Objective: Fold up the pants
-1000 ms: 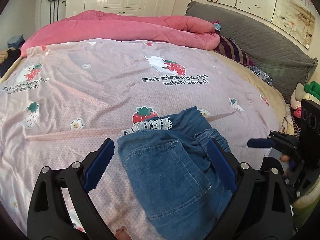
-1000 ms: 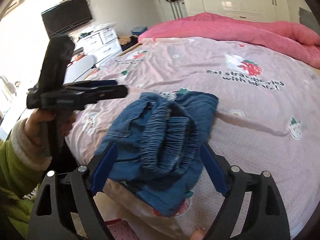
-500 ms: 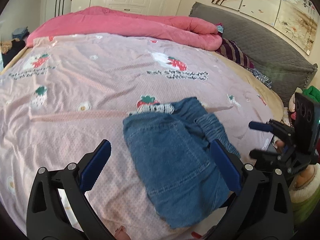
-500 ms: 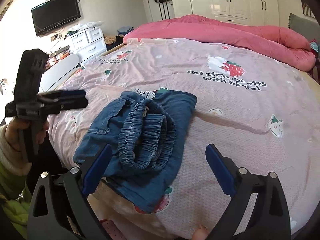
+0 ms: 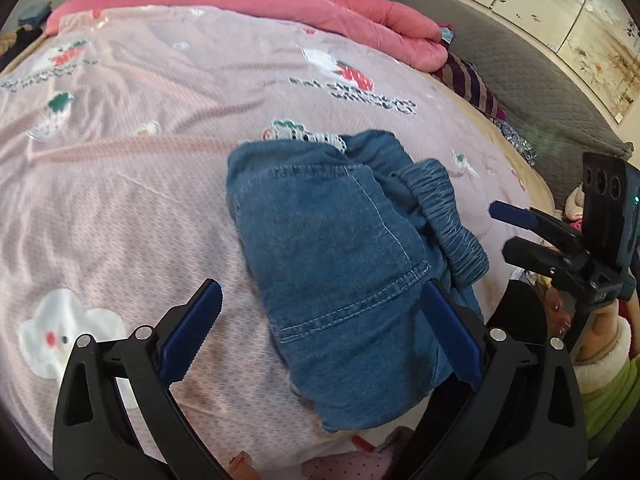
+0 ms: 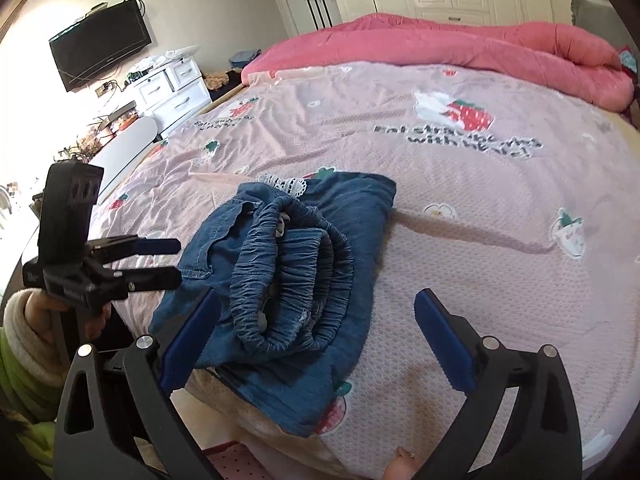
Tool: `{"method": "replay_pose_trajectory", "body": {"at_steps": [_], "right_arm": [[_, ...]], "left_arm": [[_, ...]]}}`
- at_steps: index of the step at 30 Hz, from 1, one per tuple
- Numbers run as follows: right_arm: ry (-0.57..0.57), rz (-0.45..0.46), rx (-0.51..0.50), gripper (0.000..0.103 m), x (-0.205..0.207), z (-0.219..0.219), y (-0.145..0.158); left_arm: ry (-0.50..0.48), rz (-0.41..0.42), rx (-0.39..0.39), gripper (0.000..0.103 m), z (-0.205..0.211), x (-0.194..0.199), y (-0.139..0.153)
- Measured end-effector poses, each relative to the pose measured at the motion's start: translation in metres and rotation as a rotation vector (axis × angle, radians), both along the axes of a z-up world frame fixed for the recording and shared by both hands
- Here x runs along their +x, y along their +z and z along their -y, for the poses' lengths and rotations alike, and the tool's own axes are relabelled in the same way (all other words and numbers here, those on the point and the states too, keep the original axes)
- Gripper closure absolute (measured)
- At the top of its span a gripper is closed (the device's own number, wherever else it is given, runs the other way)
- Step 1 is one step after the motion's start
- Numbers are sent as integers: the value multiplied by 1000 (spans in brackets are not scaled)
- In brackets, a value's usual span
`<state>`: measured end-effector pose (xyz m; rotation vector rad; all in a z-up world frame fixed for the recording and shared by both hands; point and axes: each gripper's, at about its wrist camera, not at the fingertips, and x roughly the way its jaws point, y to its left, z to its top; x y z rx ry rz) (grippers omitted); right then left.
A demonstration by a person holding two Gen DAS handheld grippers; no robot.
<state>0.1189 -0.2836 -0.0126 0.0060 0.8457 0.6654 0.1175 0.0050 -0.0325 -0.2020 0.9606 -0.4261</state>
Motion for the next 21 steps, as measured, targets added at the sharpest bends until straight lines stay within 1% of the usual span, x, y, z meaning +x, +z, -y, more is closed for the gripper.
{"method": "replay_pose_trajectory", "body": {"at_steps": [6,10,12,19,21], "right_arm": [[26,-58,61,6,18,-6,-3],[32,-60,49,5,27,-12,-5],[35,-75,51,5,34,-13,-7],[40,-169,79,5,58,-15,-24],[51,-201,105,5,64,-15,-29]], "left_arm": [[-3,-48,6,10,6,7,-16],[-3,-60,-1,10,6,10,-20],[-6,-63,1,10,7,12,-20],[-20,-69,7,10,12,18,-22],[-24,-73,4,10,14,20,-23]]}}
